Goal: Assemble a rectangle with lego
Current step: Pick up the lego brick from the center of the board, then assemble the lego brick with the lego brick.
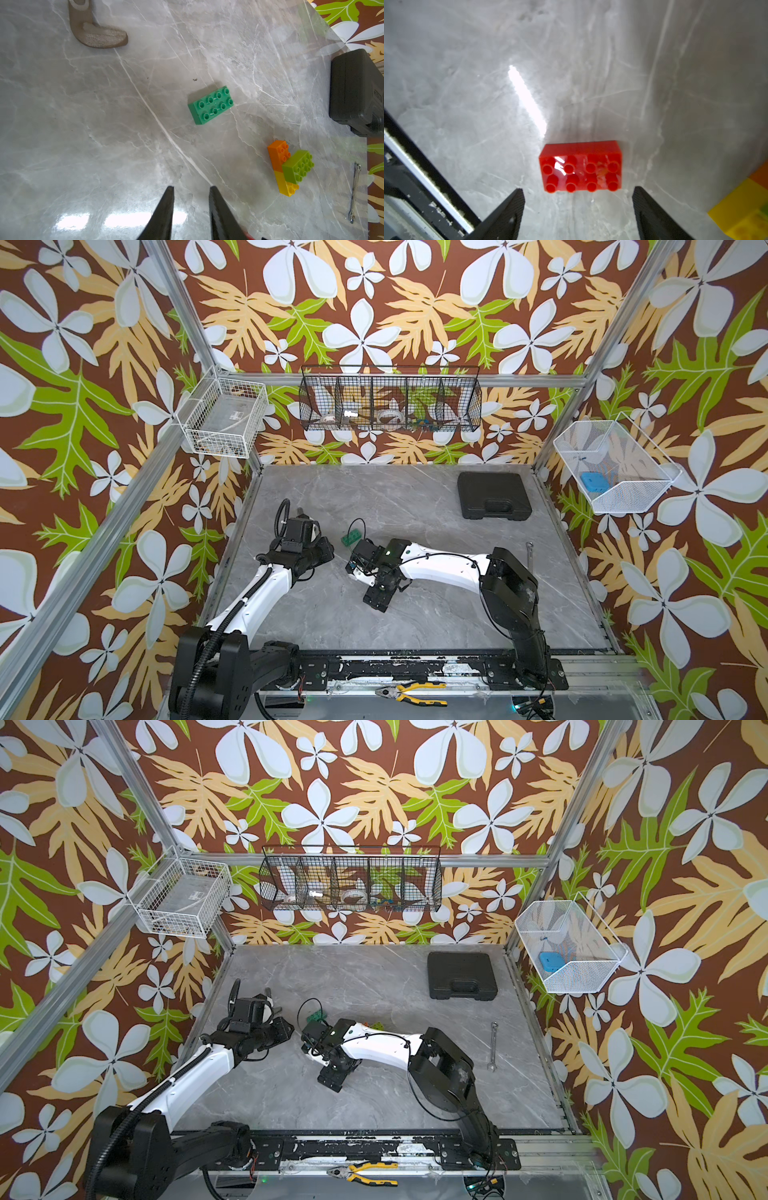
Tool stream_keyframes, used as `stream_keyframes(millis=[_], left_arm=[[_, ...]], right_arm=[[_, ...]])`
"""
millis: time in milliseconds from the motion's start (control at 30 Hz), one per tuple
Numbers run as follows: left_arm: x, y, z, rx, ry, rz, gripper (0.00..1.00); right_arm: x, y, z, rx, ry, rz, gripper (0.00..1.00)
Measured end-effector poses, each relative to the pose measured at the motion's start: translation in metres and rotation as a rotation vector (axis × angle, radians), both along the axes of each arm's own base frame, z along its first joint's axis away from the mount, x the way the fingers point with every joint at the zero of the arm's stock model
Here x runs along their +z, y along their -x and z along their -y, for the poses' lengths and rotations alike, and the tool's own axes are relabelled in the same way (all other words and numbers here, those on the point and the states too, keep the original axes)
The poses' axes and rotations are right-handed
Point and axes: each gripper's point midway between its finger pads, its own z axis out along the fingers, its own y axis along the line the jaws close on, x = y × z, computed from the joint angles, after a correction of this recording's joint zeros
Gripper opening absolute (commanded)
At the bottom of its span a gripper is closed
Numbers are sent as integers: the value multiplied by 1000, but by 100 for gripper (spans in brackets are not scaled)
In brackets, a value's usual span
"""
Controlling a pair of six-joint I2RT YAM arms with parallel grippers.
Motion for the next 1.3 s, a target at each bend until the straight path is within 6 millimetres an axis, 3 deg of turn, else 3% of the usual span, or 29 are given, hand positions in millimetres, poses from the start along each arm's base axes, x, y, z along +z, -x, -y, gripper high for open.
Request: stream_keyframes(millis=[133,467,800,933,1067,1133,1200,1300], left_arm=[[-2,1,0,-2,1,-6,32],[-4,1,2,-6,6,-9,32],[-3,0,2,-6,7,-7,31],[9,-4,1,-1,4,22,31],[18,-9,5,-7,-2,49,30],[17,-10,18,-40,-4,47,29],[14,-10,37,-80,8,43,28],[8,-10,63,-133,43,35,27]], right_arm=[[-11,-2,3,15,23,-3,79],[-19,-9,-2,32,28,10,73],[-14,-15,-2,6,15,14,48],[21,-34,3,-106,-57,42,42],[78,-70,19,-270,-168,93,37],[95,-91,31,-345,-187,119,36],[98,-111,43,-393,-163,147,34],[87,-134,58,-448,-113,138,33]])
